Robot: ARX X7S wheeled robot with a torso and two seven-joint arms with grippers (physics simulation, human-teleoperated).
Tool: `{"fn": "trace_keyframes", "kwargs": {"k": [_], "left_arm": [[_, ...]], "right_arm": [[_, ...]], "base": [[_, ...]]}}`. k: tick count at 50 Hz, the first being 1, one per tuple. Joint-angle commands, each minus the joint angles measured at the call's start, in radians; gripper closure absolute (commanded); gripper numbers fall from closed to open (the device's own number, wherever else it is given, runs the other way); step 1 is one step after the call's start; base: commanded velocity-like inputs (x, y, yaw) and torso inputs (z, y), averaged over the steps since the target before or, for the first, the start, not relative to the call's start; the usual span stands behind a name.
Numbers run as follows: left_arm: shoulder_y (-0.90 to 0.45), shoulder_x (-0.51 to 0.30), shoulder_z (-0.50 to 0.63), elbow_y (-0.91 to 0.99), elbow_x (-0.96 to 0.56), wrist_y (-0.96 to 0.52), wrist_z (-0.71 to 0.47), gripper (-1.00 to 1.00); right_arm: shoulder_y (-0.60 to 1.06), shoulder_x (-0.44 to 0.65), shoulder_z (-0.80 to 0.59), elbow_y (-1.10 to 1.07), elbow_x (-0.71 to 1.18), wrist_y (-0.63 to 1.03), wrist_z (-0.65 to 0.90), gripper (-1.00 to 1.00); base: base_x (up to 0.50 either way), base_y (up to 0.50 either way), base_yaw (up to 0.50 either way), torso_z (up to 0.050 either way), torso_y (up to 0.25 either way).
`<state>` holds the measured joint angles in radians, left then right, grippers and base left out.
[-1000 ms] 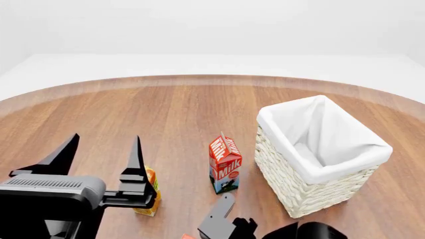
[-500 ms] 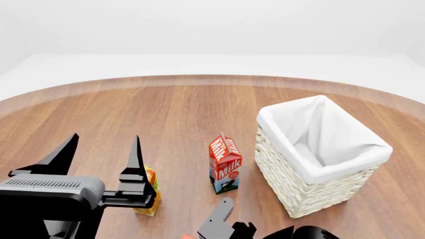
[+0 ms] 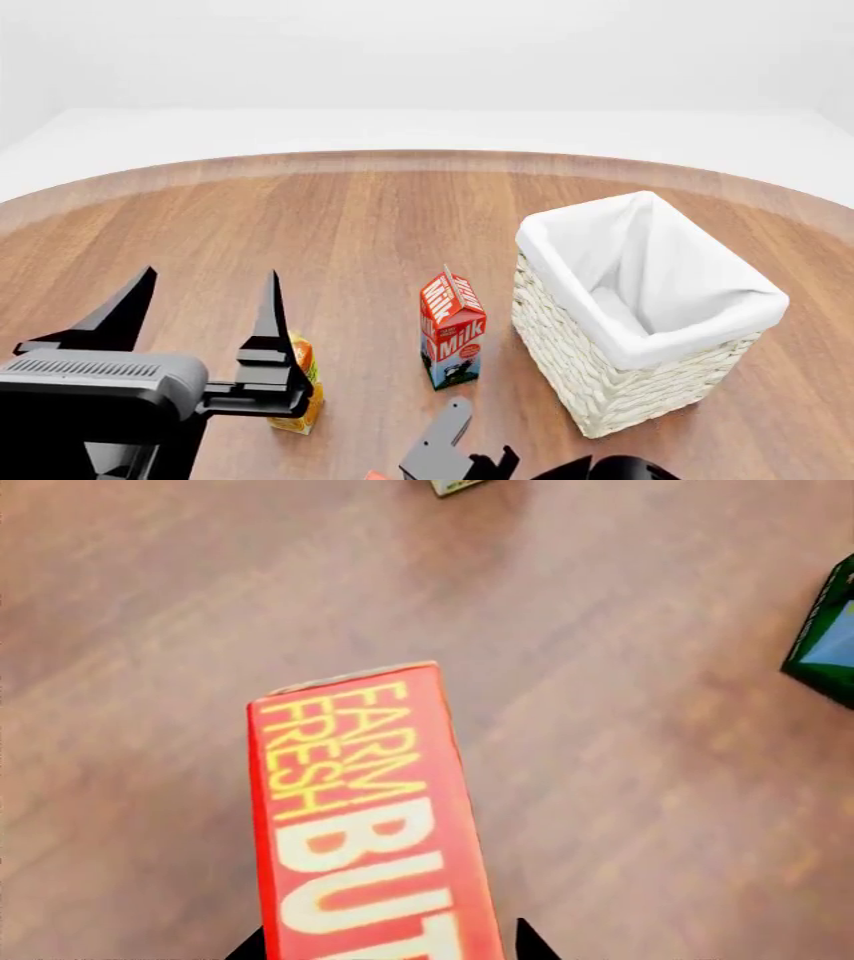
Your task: Pick up the cream cheese box and the butter, and put them in the basket.
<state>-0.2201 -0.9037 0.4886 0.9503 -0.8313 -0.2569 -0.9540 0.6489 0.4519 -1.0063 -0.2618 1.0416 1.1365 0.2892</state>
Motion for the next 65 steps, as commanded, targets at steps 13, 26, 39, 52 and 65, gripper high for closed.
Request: {"fn": "trace_keyframes", "kwargs": {"k": [13,26,39,52,65], "left_arm": [[0.005,0.0,0.008,-0.008,0.012,0.014,0.003,-1.0],[-0.012,-0.01,0.004,0.008,-0.015,0.002,-0.014,-1.0],[-0.009,-0.013,0.008,0.005,-0.009,0.009,-0.014,-1.0],[-0.012,-0.01,0.013,-0.008,-0.003,0.015,-0.007,-1.0],[-0.015,-0.015,0.015,0.001,-0.009,0.014,-0.014,-1.0]], "right_arm": [[0.004,0.025,0.089,-0.158,0.127,0.048,0.128,1.0],[0.042,0.046,0.2,-0.271,0.31,0.103,0.307,1.0],[0.088,0.077,0.286,-0.34,0.508,0.105,0.498,1.0],[0.166,0.127,0.338,-0.364,0.677,0.08,0.637,1.0],[0.302,0.169,0.368,-0.346,0.828,0.054,0.739,1.0]], "base": [[0.0,0.0,0.0,0.0,0.0],[0.0,0.0,0.0,0.0,0.001],[0.0,0.0,0.0,0.001,0.001],[0.0,0.0,0.0,0.0,0.001],[0.0,0.0,0.0,0.001,0.001]]}}
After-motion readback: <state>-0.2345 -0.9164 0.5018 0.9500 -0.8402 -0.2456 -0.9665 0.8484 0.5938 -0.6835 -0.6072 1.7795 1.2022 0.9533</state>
